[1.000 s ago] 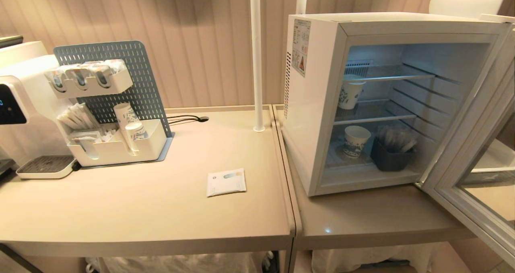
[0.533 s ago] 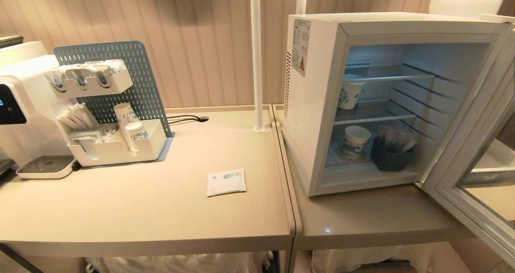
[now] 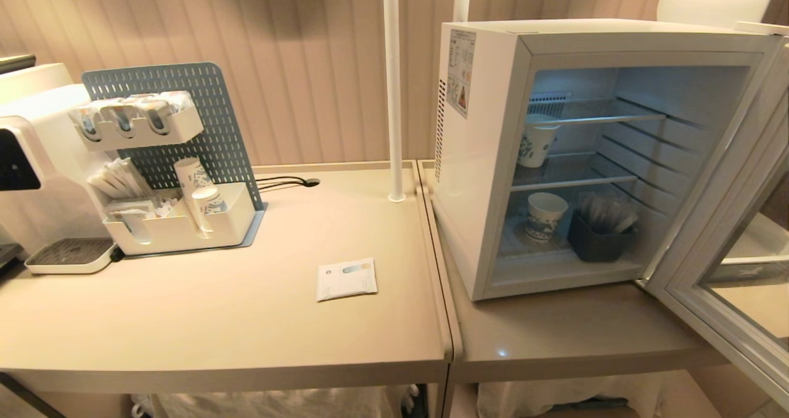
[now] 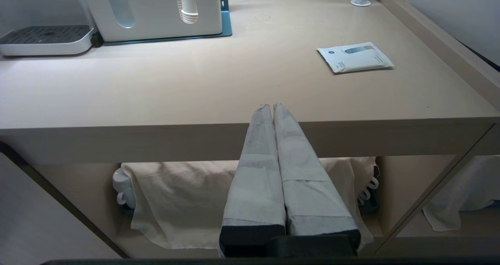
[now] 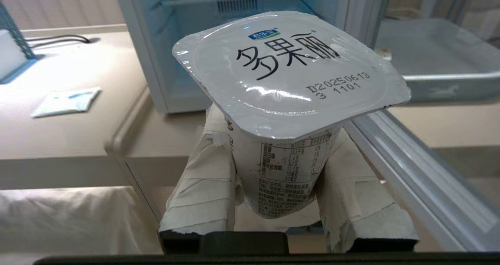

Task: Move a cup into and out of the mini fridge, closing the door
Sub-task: Put the yoghurt in the freezer

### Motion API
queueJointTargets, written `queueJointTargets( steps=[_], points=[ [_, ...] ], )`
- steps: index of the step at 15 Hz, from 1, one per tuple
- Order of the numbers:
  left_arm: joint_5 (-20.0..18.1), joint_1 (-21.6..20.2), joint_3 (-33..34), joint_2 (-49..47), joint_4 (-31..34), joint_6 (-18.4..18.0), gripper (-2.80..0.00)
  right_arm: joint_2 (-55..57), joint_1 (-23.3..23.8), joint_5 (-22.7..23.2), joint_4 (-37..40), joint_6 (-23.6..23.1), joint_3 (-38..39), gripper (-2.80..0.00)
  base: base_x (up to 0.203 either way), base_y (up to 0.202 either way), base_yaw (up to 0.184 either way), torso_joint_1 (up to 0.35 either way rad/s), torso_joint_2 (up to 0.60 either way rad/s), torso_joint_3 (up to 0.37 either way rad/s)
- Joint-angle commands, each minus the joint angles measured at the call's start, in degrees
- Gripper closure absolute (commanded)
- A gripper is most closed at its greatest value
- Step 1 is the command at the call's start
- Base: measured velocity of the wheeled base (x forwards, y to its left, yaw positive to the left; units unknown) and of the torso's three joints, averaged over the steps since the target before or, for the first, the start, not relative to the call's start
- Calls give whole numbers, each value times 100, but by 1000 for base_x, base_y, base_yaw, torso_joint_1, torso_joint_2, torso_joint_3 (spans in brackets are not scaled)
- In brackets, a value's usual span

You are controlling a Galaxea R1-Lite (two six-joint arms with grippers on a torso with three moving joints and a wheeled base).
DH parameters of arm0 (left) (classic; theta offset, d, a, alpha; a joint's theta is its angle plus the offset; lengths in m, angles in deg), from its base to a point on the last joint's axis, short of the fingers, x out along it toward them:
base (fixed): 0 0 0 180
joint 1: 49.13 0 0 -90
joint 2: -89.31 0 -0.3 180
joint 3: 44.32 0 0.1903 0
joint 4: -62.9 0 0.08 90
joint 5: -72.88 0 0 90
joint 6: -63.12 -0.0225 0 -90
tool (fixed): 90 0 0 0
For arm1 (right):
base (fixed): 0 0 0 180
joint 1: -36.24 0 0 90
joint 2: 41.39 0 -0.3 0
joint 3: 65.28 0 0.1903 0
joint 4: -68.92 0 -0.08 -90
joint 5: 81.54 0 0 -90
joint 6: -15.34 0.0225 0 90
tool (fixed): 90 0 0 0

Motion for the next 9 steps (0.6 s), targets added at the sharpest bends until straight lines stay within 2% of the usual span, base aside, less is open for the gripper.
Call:
queueJointTargets(
  steps=[1,6,7,9],
  points=[
    [2,-2,9,-9,0,1,0,726,-2,62,36,20,-464,0,0,0,0,0,0,0],
    [2,-2,9,-9,0,9,0,3338,-5,192,-31,191,-1602,0,0,0,0,0,0,0],
    [2,-2,9,-9,0,9,0,3863,-7,209,-196,236,-1741,0,0,0,0,0,0,0],
    [2,-2,9,-9,0,9,0,4957,-11,225,-1025,286,-1836,0,0,0,0,0,0,0]
  ],
)
